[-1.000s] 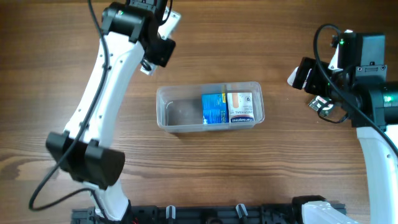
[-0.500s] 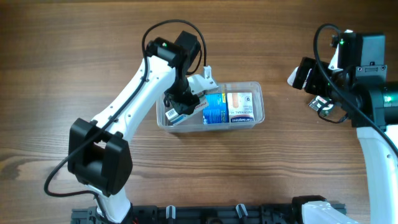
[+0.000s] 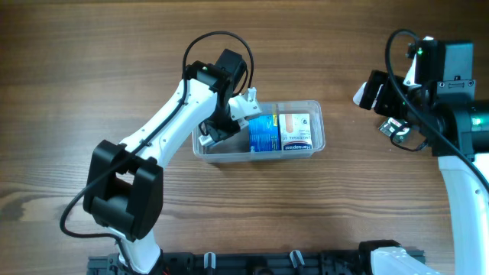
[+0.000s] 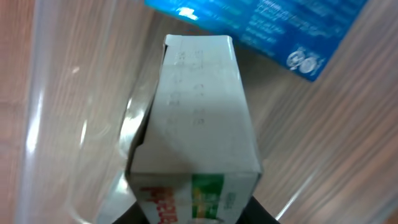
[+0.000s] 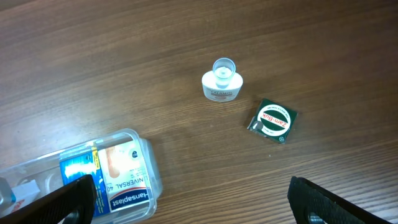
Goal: Pack container
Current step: 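Lower the Panadol box into the container beside the Vicks box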
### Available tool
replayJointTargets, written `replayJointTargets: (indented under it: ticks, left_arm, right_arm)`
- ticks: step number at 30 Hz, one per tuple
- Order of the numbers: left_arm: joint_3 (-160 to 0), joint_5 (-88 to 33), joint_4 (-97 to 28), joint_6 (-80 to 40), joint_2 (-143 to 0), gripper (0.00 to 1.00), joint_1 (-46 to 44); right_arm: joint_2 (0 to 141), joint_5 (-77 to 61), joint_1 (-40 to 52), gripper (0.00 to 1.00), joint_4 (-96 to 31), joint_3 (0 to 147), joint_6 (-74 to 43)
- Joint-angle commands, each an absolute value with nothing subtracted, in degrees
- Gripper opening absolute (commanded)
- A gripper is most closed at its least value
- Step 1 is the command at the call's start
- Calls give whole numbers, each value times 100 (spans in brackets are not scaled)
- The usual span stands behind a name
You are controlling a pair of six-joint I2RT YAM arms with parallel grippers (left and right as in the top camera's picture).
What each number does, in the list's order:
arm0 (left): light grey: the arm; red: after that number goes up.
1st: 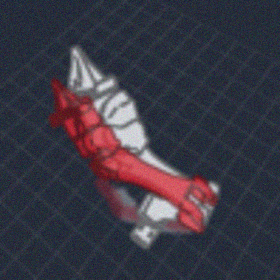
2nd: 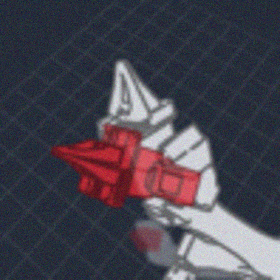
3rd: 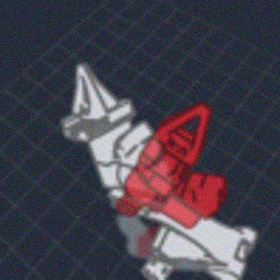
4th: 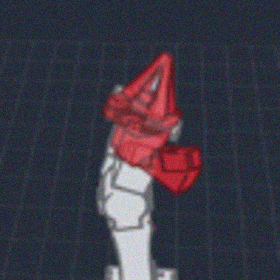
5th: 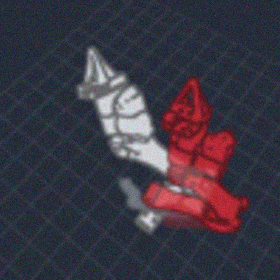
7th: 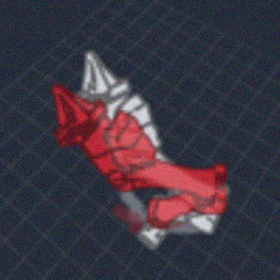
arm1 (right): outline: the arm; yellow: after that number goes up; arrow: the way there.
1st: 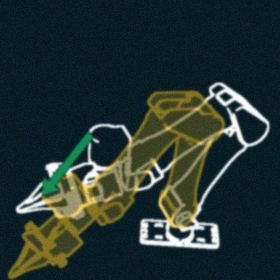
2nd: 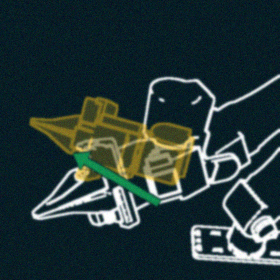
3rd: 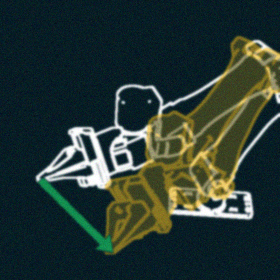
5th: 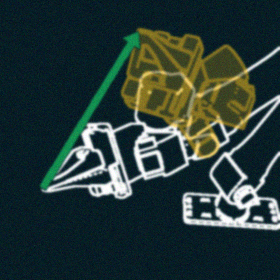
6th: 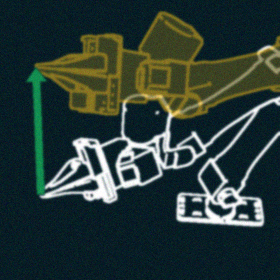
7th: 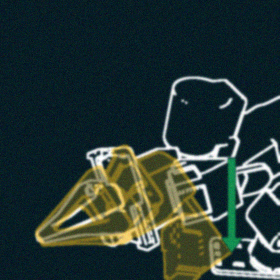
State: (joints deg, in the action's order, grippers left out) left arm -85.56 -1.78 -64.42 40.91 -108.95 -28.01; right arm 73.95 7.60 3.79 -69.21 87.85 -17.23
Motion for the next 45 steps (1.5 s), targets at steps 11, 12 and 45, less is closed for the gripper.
replayJointTargets:
  ticks: [11,12,45]
  left_arm:
    - [-8510,375,-6379,4158,-10888,42,-2687]
    - [-8510,375,-6381,4158,-10886,59,-2687]
    - [-7463,235,-5140,1730,-10960,4,-2891]
  right_arm:
    - [7443,814,368,100,-6906,8803,-1658]
    - [7443,814,368,100,-6906,8803,-1658]
    - [7443,814,368,100,-6906,8803,-1658]
